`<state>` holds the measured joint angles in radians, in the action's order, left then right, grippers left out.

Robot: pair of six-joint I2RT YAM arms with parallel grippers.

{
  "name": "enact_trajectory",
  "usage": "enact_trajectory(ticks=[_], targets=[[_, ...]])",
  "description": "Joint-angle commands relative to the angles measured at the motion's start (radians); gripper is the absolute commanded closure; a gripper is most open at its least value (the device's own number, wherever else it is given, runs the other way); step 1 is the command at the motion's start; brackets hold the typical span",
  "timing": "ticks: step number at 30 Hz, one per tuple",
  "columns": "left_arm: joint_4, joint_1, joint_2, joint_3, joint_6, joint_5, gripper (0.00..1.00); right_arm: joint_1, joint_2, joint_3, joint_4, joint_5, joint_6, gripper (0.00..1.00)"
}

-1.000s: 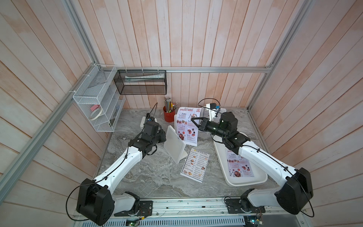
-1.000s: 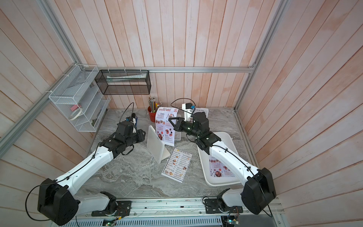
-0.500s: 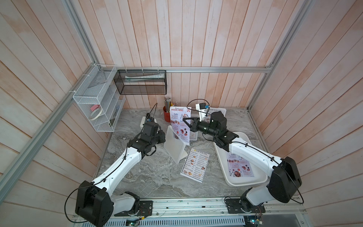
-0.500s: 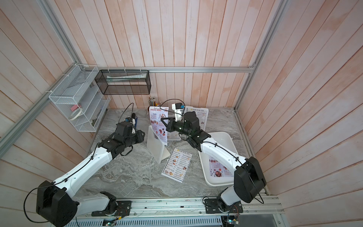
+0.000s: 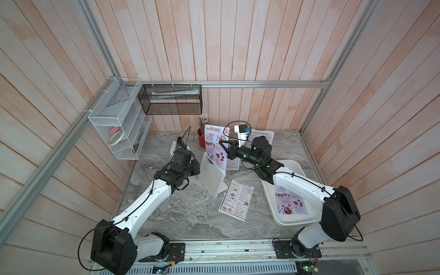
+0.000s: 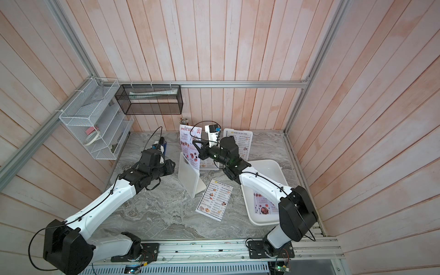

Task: Replace the menus in the menu holders
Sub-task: Insert the menu into the menu holder.

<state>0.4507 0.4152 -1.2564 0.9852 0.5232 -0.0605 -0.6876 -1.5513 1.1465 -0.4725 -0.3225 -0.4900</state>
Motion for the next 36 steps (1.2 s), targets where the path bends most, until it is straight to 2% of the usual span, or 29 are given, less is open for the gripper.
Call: enact_trajectory(ticks=[1,15,23,31,36], targets=[[0.012,-0.002,0.023,-0.009,-0.004,-0.008,0.57,-0.013,-0.018,-0.025,-0.083,0.028,0.037,1.00],[0.017,-0.002,0.025,0.001,-0.009,-0.014,0.57,-0.050,-0.040,-0.062,-0.176,0.085,0.108,1.00],[0.014,-0.002,0.019,0.003,-0.008,-0.015,0.57,-0.057,0.002,-0.126,-0.202,0.126,0.131,1.00],[0.016,-0.003,0.019,0.012,-0.011,-0.016,0.57,-0.059,0.046,-0.180,-0.217,0.107,0.130,0.88],[0.016,-0.002,0.018,0.015,-0.012,-0.016,0.57,-0.066,0.055,-0.190,-0.210,0.114,0.134,0.92]])
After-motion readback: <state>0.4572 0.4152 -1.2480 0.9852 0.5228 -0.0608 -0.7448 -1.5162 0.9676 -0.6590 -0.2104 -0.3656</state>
